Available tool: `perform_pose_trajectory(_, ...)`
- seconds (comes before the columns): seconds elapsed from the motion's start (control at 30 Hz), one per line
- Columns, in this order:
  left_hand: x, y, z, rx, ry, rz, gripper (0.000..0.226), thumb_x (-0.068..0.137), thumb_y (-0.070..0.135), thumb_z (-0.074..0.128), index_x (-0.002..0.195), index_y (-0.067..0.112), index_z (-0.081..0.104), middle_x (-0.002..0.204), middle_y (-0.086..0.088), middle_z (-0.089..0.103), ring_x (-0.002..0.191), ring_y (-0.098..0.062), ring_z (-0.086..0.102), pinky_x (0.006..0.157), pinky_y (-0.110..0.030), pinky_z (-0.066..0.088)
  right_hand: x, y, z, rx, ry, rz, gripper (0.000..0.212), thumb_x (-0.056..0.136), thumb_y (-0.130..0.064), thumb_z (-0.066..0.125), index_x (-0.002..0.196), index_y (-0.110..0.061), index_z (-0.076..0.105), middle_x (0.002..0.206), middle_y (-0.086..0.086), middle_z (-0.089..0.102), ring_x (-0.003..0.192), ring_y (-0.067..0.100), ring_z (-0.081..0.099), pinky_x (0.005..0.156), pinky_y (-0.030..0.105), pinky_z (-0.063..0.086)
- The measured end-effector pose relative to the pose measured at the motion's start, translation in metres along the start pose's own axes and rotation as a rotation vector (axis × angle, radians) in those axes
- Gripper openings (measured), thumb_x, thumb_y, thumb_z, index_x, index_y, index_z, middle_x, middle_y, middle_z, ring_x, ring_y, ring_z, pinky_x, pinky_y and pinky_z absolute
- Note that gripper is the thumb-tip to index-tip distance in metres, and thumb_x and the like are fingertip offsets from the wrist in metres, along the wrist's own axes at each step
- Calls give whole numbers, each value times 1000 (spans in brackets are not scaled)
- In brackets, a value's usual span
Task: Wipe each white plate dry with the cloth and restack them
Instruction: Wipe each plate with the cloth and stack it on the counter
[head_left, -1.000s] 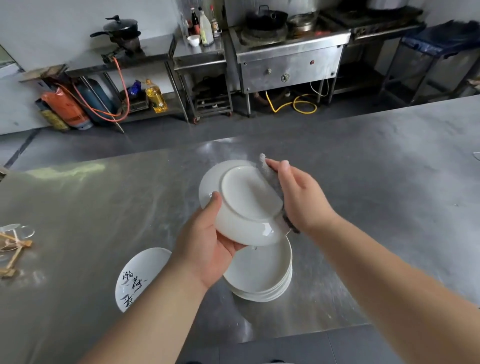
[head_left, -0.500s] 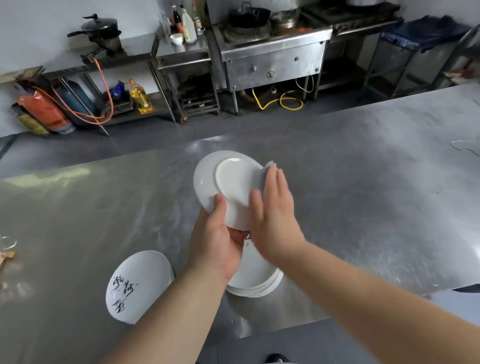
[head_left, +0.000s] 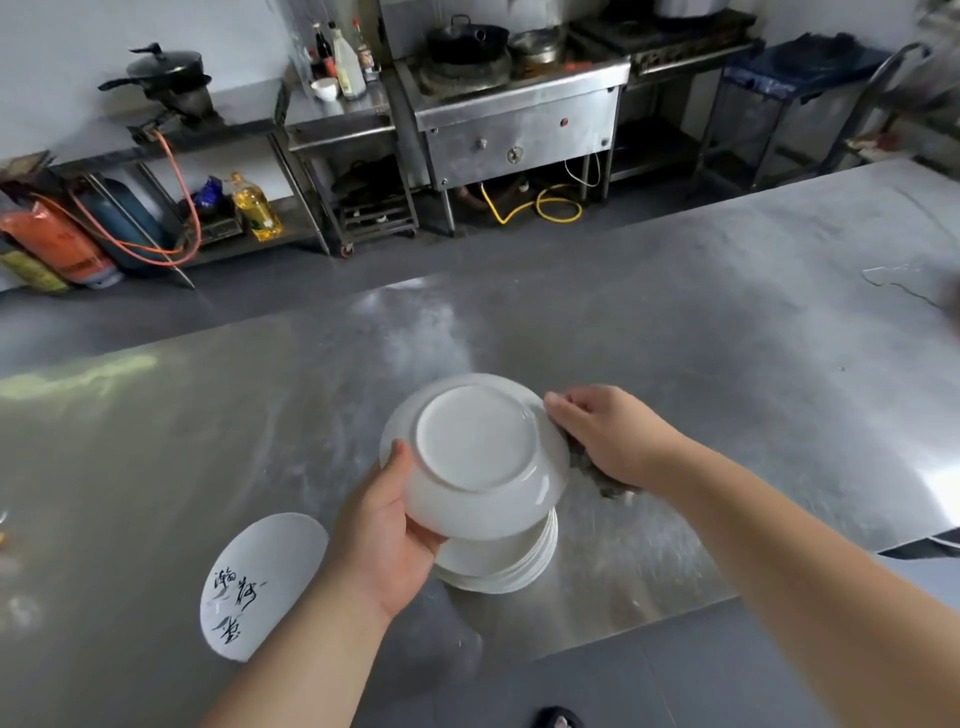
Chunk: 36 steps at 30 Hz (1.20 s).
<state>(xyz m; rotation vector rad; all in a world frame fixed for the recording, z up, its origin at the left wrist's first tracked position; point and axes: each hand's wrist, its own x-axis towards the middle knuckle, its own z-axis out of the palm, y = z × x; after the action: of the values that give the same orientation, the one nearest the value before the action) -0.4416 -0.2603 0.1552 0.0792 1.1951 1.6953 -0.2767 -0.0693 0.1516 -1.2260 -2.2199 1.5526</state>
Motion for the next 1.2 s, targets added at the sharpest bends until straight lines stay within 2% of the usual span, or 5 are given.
perform_pose_trajectory(0.33, 13, 14, -29, 1461, 150, -16, 87, 83, 90, 7, 92, 22, 61, 81, -2, 66, 70, -10, 61, 60, -27, 42, -11, 11, -2, 112, -93, 248, 51, 100, -67, 48, 88, -25, 75, 74, -1, 72, 63, 20, 66, 70, 38, 56)
perform_pose_trajectory(0.5, 17, 13, -34, 1138, 105, 27, 103, 48, 112, -6, 70, 29, 50, 49, 11, 49, 43, -5, 40, 52, -29, 42, -7, 12, 5, 48, 41, 157, 64, 95, -79, 35, 88, -27, 72, 86, -1, 77, 75, 13, 72, 76, 29, 58)
perform_pose_trajectory(0.57, 22, 9, -38, 972, 141, 52, 90, 78, 100, 9, 89, 21, 52, 71, 6, 55, 58, -9, 47, 87, -55, 57, -7, 15, 11, 119, 45, 59, 32, 98, -58, 57, 89, -30, 69, 86, 1, 76, 67, 13, 71, 68, 30, 59)
perform_pose_trajectory(0.7, 29, -10, -56, 1282, 253, 174, 18, 109, 40, 43, 122, 28, 40, 97, -3, 62, 83, -23, 59, 75, -40, 49, -4, 31, 37, 58, 72, 81, 32, 88, -28, 76, 113, -40, 59, 93, -6, 73, 80, 17, 73, 67, 36, 64)
perform_pose_trajectory(1.2, 81, -33, -75, 1650, 262, 258, 18, 106, 32, 53, 115, 17, 48, 117, -9, 64, 95, -33, 60, 74, -38, 42, 16, 60, 78, -211, 262, 206, 16, 90, -32, 65, 105, -33, 58, 82, -8, 61, 45, 0, 63, 31, 19, 43)
